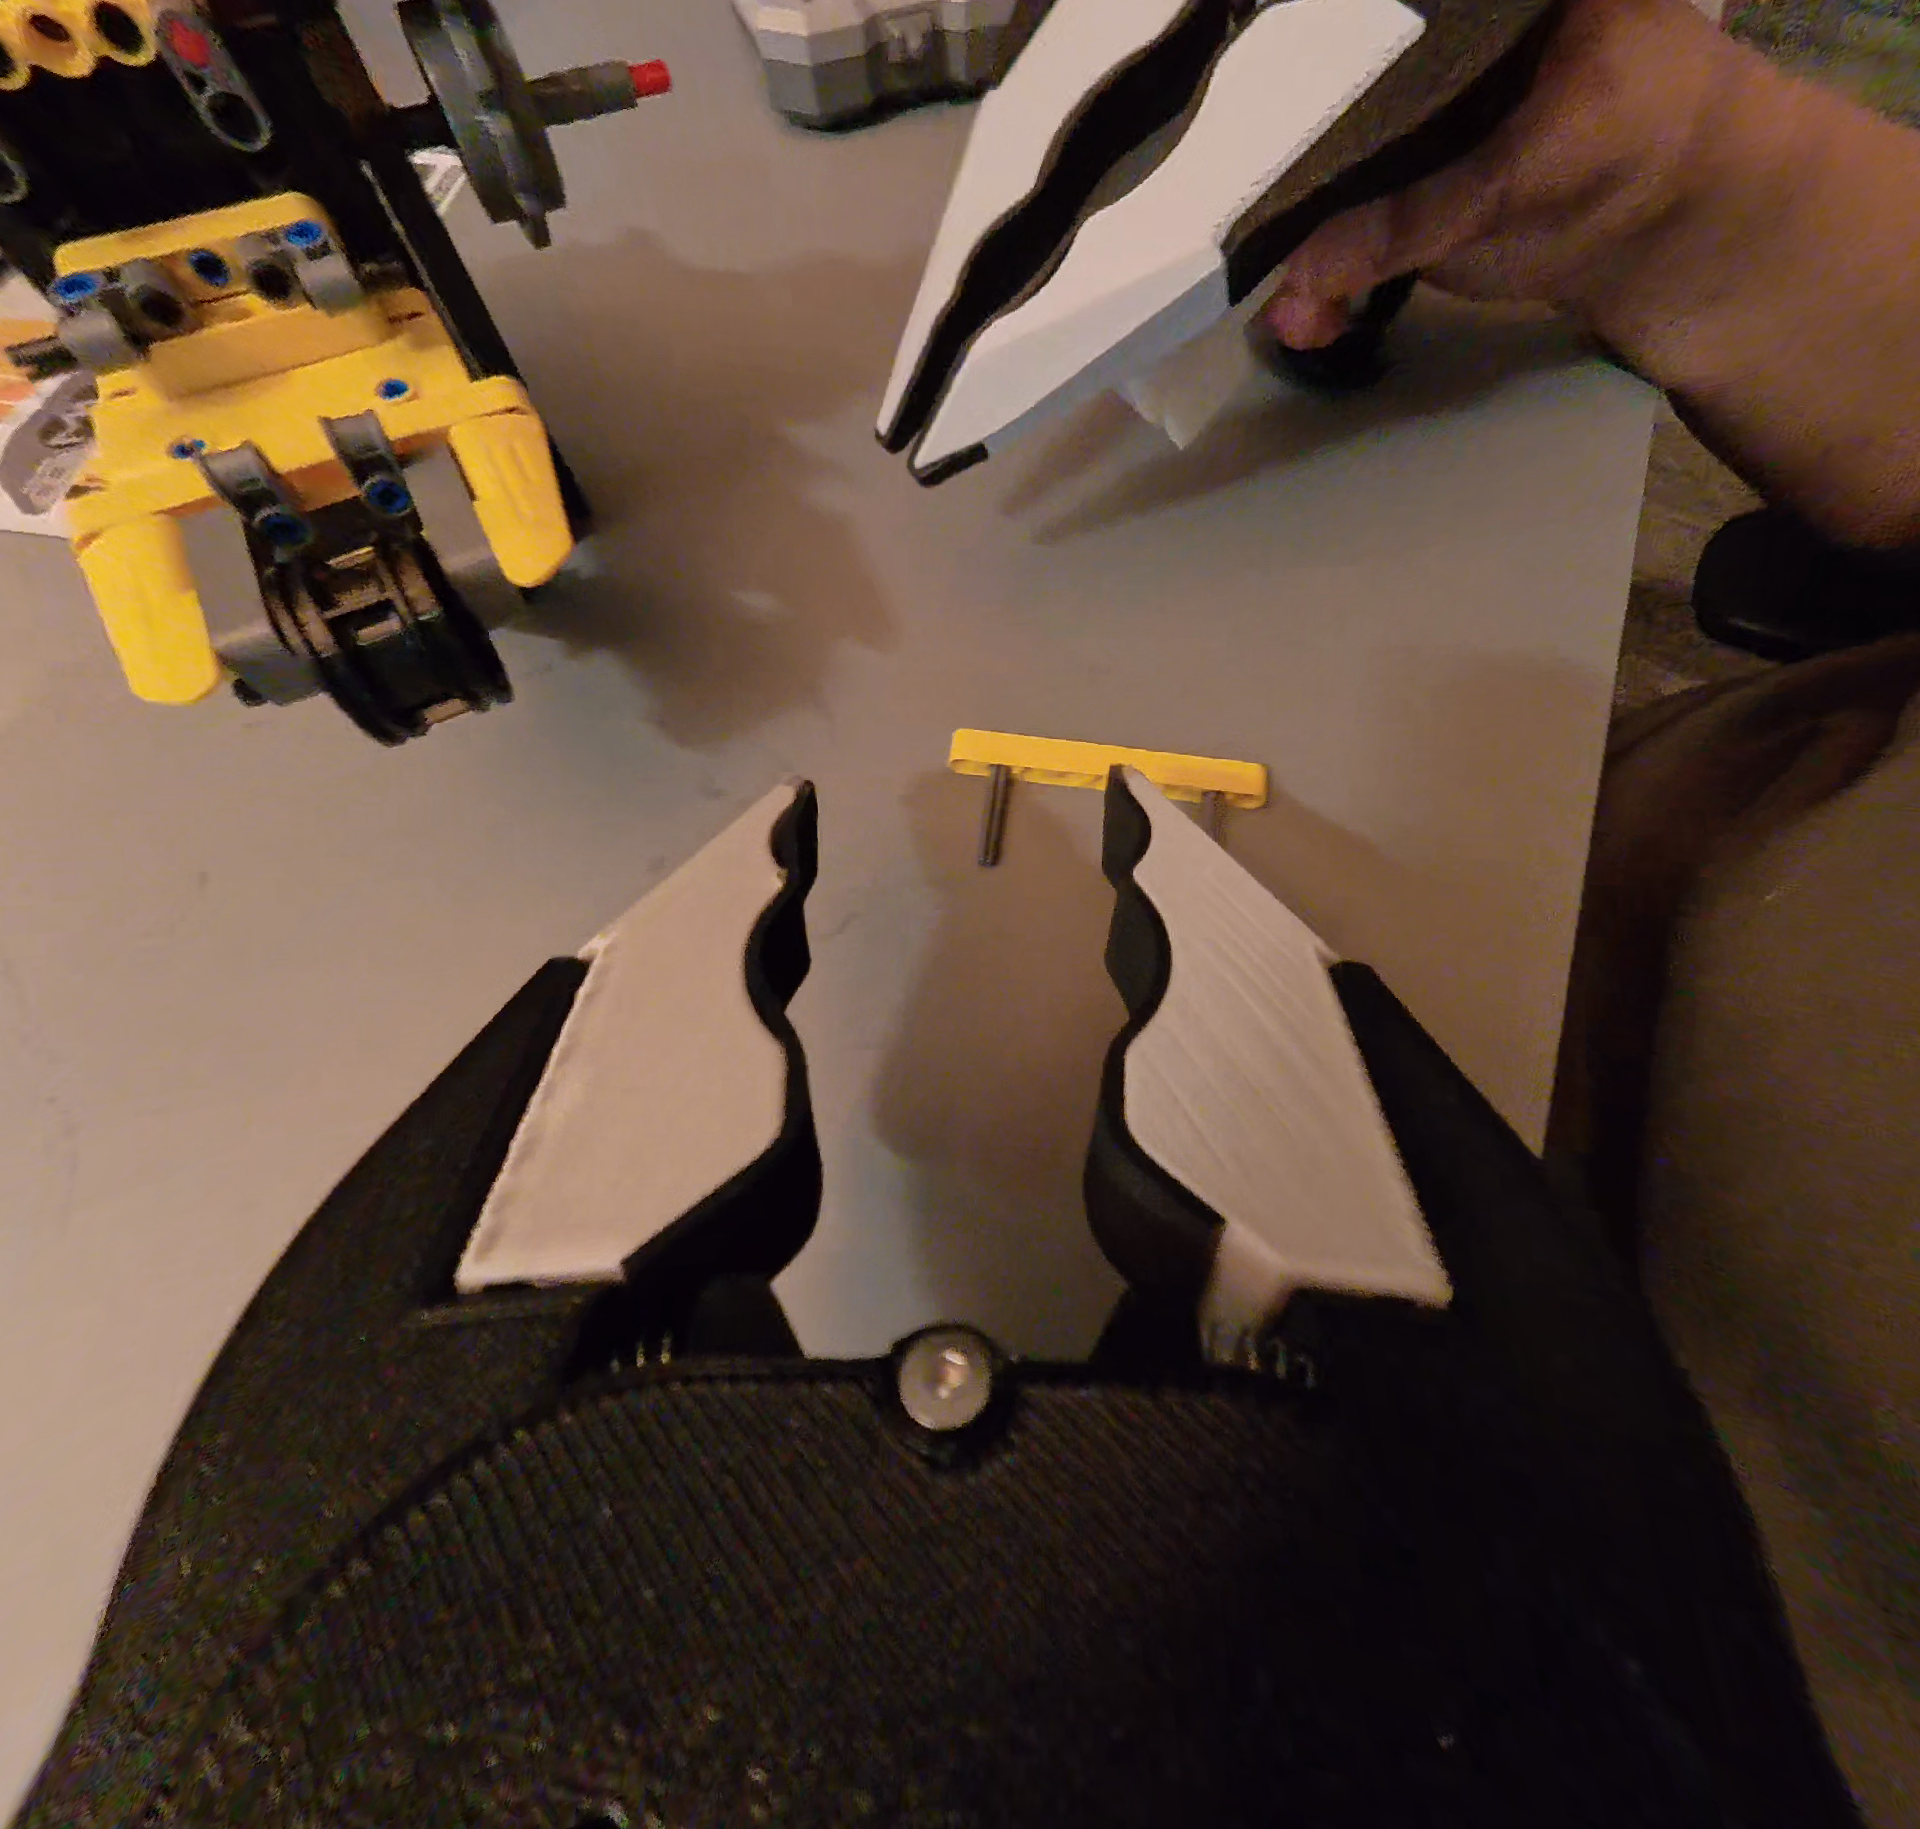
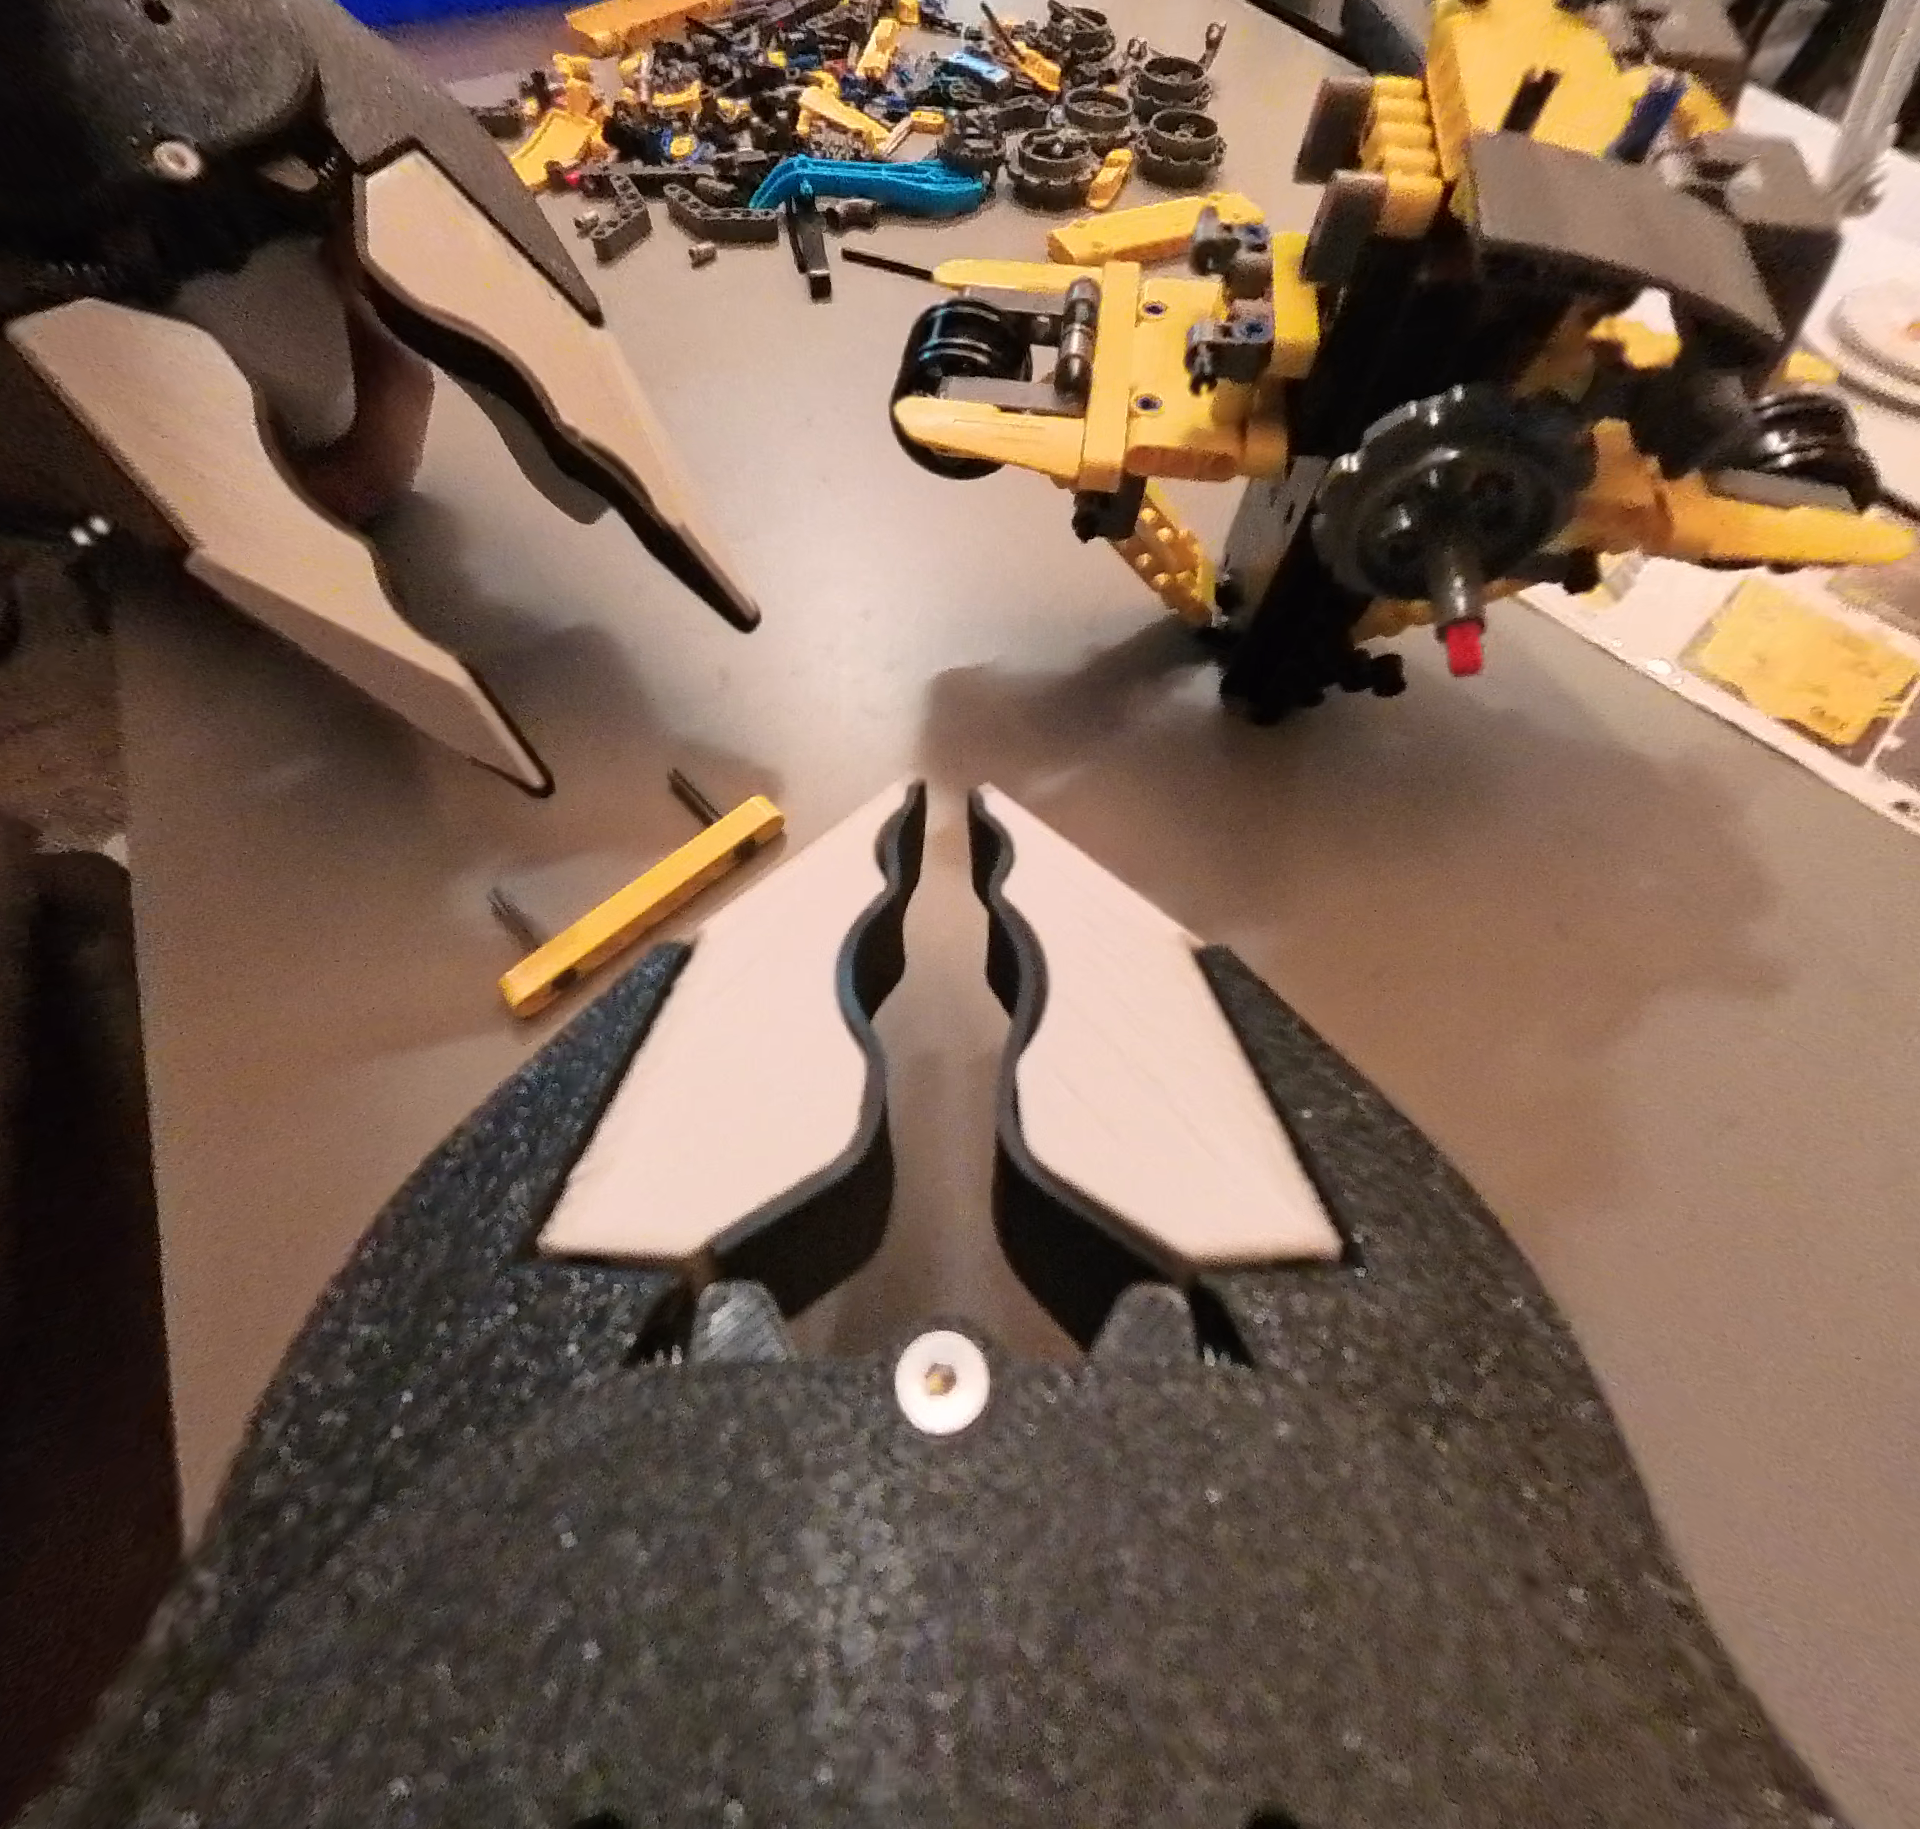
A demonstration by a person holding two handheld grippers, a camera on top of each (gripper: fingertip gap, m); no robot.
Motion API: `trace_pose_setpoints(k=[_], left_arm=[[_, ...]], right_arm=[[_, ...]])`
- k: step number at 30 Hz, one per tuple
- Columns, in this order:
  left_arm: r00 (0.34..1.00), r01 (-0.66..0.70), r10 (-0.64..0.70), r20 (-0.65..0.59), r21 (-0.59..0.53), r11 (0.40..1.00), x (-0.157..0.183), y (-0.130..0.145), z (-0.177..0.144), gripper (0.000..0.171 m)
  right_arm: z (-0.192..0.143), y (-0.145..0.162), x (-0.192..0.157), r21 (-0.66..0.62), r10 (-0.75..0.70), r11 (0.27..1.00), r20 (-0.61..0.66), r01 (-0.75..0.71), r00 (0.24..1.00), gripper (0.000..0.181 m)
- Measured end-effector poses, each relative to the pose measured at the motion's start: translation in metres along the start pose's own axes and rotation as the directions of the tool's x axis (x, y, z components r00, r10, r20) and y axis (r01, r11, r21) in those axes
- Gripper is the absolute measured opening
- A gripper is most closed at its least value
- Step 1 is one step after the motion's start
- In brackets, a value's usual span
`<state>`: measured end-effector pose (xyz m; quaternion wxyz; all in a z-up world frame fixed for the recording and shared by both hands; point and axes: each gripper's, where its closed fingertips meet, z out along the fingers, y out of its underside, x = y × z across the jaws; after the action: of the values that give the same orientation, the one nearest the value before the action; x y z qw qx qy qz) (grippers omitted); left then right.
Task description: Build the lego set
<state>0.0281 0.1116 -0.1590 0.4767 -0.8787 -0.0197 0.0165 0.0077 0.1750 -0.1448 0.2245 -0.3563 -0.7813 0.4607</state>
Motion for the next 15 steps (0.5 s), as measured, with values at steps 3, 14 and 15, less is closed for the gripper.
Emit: trace_pose_setpoints(k=[3, 14, 15], left_arm=[[0.999, 0.039, -0.039, 0.000, -0.002, 0.999, -0.004, 0.000, 0.000, 0.056], [0.990, 0.132, -0.133, 0.039, 0.019, 0.991, -0.019, -0.001, -0.002, 0.056], [0.989, 0.143, -0.144, 0.045, 0.026, 0.989, -0.021, -0.002, -0.003, 0.056]], right_arm=[[-0.003, -0.007, 0.002, 0.048, 0.020, 0.999, 0.007, -0.020, 1.000, 0.006], [0.002, -0.001, -0.004, 0.001, -0.003, 1.000, 0.033, 0.003, 0.999, 0.011], [0.002, 0.000, -0.005, -0.006, -0.010, 1.000, 0.031, 0.010, 0.999, 0.012]])
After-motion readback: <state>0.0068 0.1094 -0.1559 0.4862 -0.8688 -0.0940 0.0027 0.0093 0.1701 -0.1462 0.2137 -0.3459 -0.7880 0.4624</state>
